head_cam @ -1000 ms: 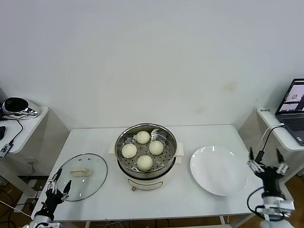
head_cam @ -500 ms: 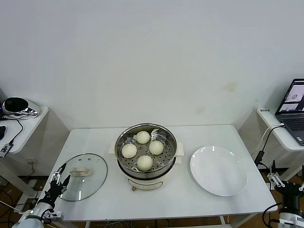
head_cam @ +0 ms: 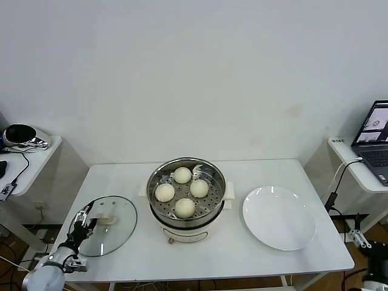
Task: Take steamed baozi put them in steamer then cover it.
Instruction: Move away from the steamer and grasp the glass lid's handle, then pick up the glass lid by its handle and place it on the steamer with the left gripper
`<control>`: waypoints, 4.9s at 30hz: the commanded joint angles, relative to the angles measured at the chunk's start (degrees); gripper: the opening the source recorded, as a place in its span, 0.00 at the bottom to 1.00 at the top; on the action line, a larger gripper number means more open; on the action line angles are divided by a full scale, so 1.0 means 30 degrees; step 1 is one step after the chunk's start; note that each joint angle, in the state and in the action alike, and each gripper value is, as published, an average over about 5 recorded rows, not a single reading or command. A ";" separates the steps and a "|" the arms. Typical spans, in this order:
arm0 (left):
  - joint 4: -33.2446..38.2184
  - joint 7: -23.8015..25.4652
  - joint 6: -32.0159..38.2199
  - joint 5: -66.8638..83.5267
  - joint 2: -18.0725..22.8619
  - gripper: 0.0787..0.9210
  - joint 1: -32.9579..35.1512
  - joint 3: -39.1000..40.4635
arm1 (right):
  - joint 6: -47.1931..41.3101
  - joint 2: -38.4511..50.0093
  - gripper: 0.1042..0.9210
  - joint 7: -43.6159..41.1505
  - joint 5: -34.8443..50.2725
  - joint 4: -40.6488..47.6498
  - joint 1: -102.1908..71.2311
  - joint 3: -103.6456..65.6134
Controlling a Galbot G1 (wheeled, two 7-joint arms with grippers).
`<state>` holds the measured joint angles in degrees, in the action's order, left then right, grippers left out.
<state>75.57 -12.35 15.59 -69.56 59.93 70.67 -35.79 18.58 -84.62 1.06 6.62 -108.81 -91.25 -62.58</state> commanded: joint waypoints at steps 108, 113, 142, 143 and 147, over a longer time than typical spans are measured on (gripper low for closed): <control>0.9832 0.9492 -1.6540 -0.1769 0.4445 0.08 -0.6693 1.4108 | 0.0936 -0.1136 0.88 -0.0630 -0.4442 0.0282 -0.0332 0.4122; 0.9710 0.9355 -1.6422 -0.1777 0.4409 0.08 -0.6633 1.3956 | 0.0969 -0.1144 0.88 -0.0637 -0.4454 0.0274 -0.0370 0.4148; 1.0072 0.7848 -1.5513 -0.1310 0.4312 0.17 -0.5652 1.3402 | 0.0931 -0.1208 0.88 -0.0691 -0.4339 0.0111 -0.0547 0.4423; 1.0341 0.7732 -1.5440 -0.1168 0.4207 0.21 -0.5469 1.3372 | 0.0931 -0.1214 0.88 -0.0690 -0.4347 0.0108 -0.0555 0.4429; 1.1815 0.7128 -1.5114 -0.0453 0.3621 0.35 -0.4303 1.3233 | 0.0936 -0.1227 0.88 -0.0693 -0.4383 0.0061 -0.0616 0.4434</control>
<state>105.09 11.50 -30.92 -73.66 72.69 53.65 4.26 21.42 -88.27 -1.01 -6.53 -108.45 -92.99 -49.37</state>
